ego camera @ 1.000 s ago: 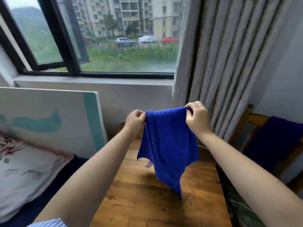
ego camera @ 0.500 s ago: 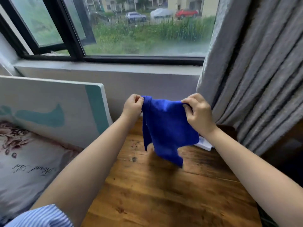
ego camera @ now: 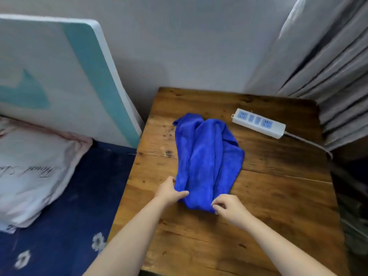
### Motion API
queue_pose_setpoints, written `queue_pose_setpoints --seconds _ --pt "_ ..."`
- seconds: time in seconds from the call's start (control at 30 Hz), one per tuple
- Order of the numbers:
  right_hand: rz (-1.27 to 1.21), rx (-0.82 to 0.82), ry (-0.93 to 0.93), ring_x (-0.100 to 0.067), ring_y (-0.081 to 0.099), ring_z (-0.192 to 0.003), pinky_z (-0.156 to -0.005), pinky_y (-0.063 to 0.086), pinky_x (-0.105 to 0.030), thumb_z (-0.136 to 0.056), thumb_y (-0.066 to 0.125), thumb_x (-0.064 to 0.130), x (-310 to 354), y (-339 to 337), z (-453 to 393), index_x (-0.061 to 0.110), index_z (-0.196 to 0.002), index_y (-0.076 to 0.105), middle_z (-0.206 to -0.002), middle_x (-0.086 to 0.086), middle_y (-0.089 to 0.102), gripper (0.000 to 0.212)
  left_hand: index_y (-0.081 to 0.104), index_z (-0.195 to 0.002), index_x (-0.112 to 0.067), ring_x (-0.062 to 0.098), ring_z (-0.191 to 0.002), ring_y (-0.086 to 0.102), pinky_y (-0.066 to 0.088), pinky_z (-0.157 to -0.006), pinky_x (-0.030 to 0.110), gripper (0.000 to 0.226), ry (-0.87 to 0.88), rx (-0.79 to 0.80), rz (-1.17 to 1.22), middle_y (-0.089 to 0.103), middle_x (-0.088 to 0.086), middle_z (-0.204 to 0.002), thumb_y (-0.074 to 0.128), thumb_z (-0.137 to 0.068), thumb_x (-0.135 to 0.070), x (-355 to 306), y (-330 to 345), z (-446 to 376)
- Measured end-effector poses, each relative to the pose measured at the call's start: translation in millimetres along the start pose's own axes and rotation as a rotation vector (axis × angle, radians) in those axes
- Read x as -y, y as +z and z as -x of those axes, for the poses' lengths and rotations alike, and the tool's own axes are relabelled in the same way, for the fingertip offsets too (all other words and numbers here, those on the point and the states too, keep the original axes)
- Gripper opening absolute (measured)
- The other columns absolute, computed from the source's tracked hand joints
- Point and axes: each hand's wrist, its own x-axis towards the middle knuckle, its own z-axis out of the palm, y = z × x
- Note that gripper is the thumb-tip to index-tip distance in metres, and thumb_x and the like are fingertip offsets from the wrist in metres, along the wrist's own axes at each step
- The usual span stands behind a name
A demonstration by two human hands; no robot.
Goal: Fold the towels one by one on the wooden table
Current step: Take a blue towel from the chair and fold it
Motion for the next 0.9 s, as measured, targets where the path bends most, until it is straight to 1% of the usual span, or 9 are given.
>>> queue_pose_setpoints --seconds 0.07,0.17,0.27,0.4,0.5,0.63,0.7,0.8,0.9 --pt "-0.034 -0.101 0.118 -0.025 0.062 -0.097 -0.068 0.029 -0.01 -0.086 0.054 0.002 -2.4 -2.7 -7.5 -0.002 -0.092 0.07 -0.099 -0.017 0.069 0.018 0.046 -0.118 -0.01 0.026 -0.118 0.05 0.042 -0.094 0.033 0.052 0.033 -0.072 -0.162 0.055 0.006 -0.123 0.069 -0.078 -0.034 6.0 6.9 -2.3" --pt "-0.077 -0.298 0.265 -0.027 0.061 -0.099 -0.076 0.034 -0.019 -0.086 0.054 0.0 -1.7 -7.8 -22.5 -0.004 -0.094 0.069 -0.101 -0.018 0.069 0.018 0.05 -0.116 -0.011 0.025 -0.122 0.043 0.04 -0.096 0.035 0.037 0.048 -0.219 -0.35 0.049 0.007 -0.124 0.058 -0.086 -0.032 6.8 14.5 -5.2" --pt "-0.149 -0.363 0.438 -0.028 0.059 -0.104 -0.081 0.036 -0.024 -0.088 0.052 0.004 0.9 -6.7 -37.5 -0.003 -0.099 0.067 -0.107 -0.017 0.068 0.02 0.059 -0.112 -0.01 0.027 -0.119 0.042 0.038 -0.096 0.034 0.027 0.084 -0.276 -0.227 0.051 0.009 -0.121 0.05 -0.091 -0.025 14.2 15.9 -12.3" --pt "-0.165 -0.322 0.575 -0.031 0.058 -0.106 -0.086 0.04 -0.03 -0.088 0.054 0.013 15.3 7.8 -53.2 -0.002 -0.1 0.066 -0.107 -0.017 0.068 0.023 0.064 -0.099 -0.005 0.033 -0.103 0.053 0.04 -0.084 0.032 0.019 0.088 -0.2 -0.005 0.063 0.015 -0.103 0.051 -0.09 -0.016 30.7 0.4 -17.0" --pt "-0.084 -0.279 0.683 -0.027 0.057 -0.104 -0.093 0.035 -0.032 -0.088 0.054 0.029 34.0 20.9 -58.3 0.012 -0.089 0.062 -0.1 -0.006 0.068 0.019 0.058 -0.081 -0.013 0.024 -0.087 0.052 0.037 -0.072 0.028 0.012 0.132 -0.133 0.126 0.061 0.008 -0.088 0.051 -0.089 -0.008 43.6 -11.7 -12.5" --pt "0.061 -0.264 0.648 -0.024 0.058 -0.099 -0.088 0.03 -0.033 -0.089 0.049 0.024 52.3 34.9 -60.0 0.018 -0.06 0.04 -0.08 0.0 0.054 0.031 0.047 -0.066 -0.019 0.019 -0.076 0.046 0.034 -0.061 0.023 0.029 0.074 -0.096 0.324 0.053 0.0 -0.073 0.05 -0.089 -0.001 58.6 -25.2 -9.8" --pt "0.048 -0.359 0.582 -0.024 0.058 -0.097 -0.08 0.026 -0.031 -0.09 0.049 0.021 60.6 37.9 -60.0 0.018 -0.059 0.039 -0.081 -0.001 0.053 0.033 0.048 -0.066 -0.018 0.014 -0.07 0.045 0.034 -0.06 0.018 0.03 0.044 -0.076 0.408 0.051 -0.003 -0.073 0.048 -0.091 -0.001 67.0 -31.8 -10.6" --pt "-0.199 -0.597 0.427 -0.028 0.052 -0.08 -0.069 0.023 -0.026 -0.09 0.052 0.011 56.2 43.9 -55.1 0.011 -0.074 0.043 -0.073 -0.004 0.049 0.018 0.047 -0.068 -0.015 0.018 -0.078 0.045 0.036 -0.067 0.027 0.028 -0.008 -0.065 0.531 0.05 0.002 -0.078 0.043 -0.093 -0.002 82.2 -32.3 -24.1" --pt "-0.536 -0.758 0.388 -0.022 0.04 -0.062 -0.056 0.022 -0.028 -0.091 0.049 0.01 42.3 40.8 -42.1 0.012 -0.073 0.039 -0.06 0.002 0.038 0.021 0.043 -0.068 -0.013 0.02 -0.083 0.046 0.037 -0.077 0.034 0.029 -0.032 -0.081 0.66 0.049 0.003 -0.075 0.04 -0.093 -0.001 91.2 -27.3 -37.6"
